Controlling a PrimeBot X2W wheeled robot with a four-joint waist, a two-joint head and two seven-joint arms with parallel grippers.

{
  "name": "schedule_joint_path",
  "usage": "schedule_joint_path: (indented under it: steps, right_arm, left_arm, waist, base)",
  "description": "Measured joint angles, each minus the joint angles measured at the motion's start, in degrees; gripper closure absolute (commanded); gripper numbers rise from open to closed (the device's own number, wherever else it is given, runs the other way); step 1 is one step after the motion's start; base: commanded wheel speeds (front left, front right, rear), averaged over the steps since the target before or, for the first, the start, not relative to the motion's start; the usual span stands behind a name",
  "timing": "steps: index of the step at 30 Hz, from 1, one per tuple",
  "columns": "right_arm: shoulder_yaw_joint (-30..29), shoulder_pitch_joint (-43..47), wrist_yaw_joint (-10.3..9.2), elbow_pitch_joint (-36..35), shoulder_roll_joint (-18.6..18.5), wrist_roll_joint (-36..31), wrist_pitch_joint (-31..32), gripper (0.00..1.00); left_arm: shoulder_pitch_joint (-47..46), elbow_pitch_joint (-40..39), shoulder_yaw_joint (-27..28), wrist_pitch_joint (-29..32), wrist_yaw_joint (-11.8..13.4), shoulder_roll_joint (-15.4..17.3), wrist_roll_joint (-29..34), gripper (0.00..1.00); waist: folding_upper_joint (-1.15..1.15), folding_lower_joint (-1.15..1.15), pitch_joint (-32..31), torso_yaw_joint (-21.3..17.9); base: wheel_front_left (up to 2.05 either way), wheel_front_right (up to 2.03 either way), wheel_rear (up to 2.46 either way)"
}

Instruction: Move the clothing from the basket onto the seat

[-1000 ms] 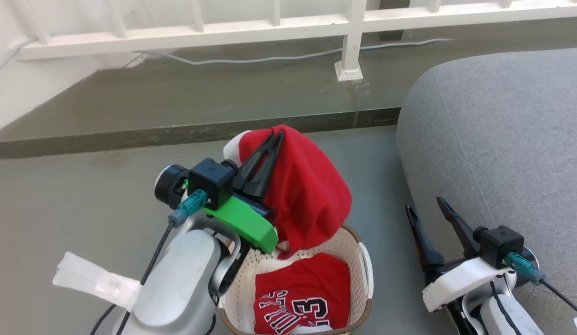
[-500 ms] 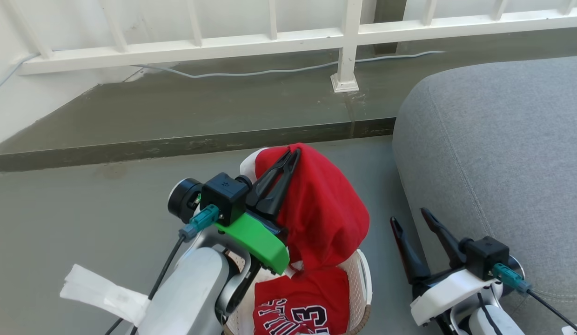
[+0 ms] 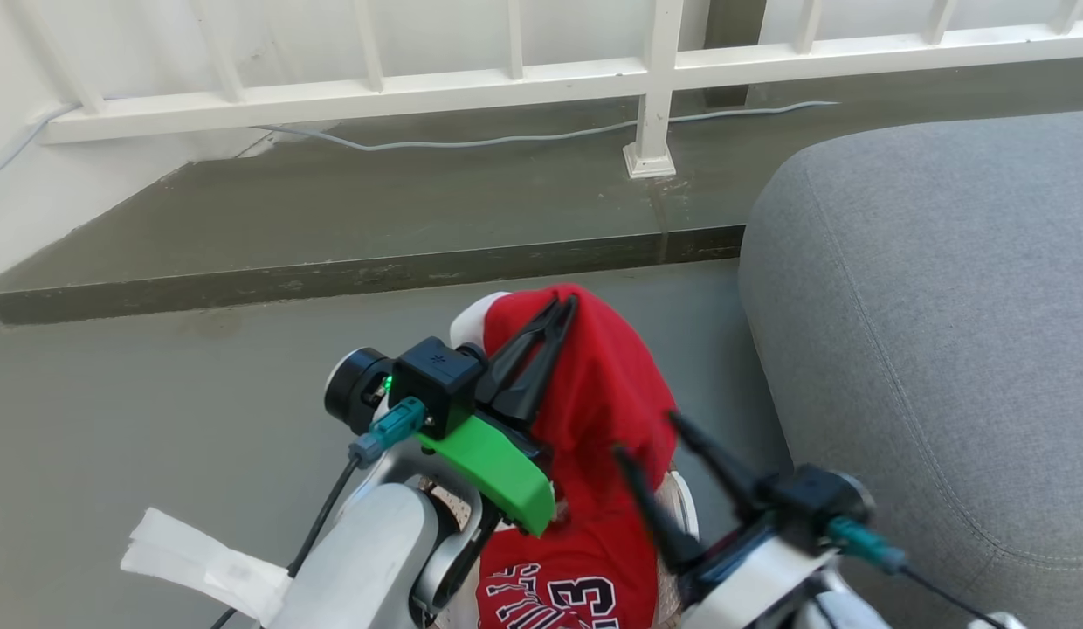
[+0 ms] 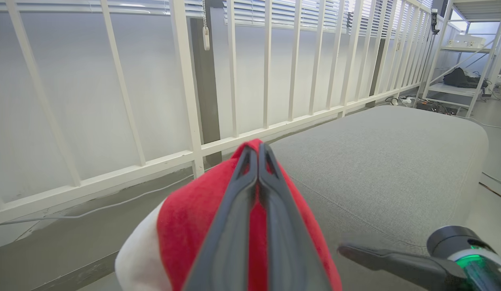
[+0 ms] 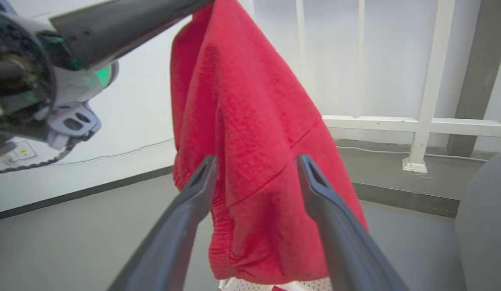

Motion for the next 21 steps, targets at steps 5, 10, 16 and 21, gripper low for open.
schedule_joint_path:
  steps: [5,10,16,21]
  right_arm:
    - [4.6,-2.7,0.00,-0.2,0.0,1.0,0.3,0.00]
    - [5.3,-5.2,0.01,0.9,0.0,1.3,0.3,0.00]
    - [5.3,-8.1,0.04,3.7,0.0,2.0,0.3,0.50]
    - [5.8,-9.3,0.04,5.4,0.0,3.8,0.3,1.00]
  left_arm:
    - [0.1,-0.8,-0.7,0.7,0.0,0.0,0.0,1.00]
    - [0.2,-2.0,-1.2,1.6,0.0,0.0,0.0,1.00]
    - [0.3,-3.4,-2.4,2.4,0.0,0.0,-0.2,1.00]
    - [0.5,-4.2,-2.9,3.0,-0.1,0.0,-1.6,1.00]
  waist:
    - [0.00,0.00,0.0,0.2]
    - [0.00,0.00,0.0,0.5]
    - [0.00,0.00,0.0,1.1]
    - [0.00,0.00,0.1,1.5]
  base:
    - [0.00,0.00,0.00]
    - [0.00,0.00,0.00]
    - [0.00,0.00,0.00]
    - [0.00,0.00,0.00]
